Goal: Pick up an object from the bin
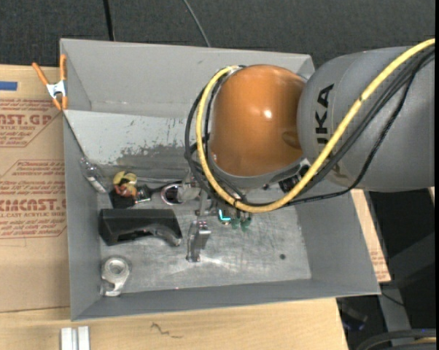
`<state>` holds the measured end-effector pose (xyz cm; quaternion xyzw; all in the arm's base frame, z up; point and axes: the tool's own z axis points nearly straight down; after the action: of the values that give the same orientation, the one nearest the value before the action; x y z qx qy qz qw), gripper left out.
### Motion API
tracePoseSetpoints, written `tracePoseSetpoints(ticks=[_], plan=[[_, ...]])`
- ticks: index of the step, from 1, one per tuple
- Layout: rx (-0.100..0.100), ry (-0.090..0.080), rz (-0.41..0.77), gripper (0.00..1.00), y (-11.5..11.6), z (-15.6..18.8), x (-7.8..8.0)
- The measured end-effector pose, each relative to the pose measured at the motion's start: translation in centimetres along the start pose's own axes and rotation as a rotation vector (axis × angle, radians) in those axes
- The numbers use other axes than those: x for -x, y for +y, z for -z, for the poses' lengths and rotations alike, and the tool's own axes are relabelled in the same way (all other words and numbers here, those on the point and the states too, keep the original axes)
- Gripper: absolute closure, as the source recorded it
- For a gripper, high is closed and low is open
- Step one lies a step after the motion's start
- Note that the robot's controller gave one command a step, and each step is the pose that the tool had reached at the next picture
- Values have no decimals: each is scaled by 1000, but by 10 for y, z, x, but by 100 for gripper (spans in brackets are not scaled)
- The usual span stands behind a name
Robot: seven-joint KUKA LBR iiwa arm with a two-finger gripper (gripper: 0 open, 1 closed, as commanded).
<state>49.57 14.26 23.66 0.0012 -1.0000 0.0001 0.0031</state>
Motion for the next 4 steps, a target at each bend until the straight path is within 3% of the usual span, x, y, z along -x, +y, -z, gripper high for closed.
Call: tracePoseSetpoints(ticks=[1, 2, 3, 4], plan=[[1, -7, -2, 0, -1, 3, 2], [2, -14, -9, 0, 41, -37, -3], [4, -1, -38, 0, 59, -60, 10], [2, -17, 9, 0, 60, -99, 34]])
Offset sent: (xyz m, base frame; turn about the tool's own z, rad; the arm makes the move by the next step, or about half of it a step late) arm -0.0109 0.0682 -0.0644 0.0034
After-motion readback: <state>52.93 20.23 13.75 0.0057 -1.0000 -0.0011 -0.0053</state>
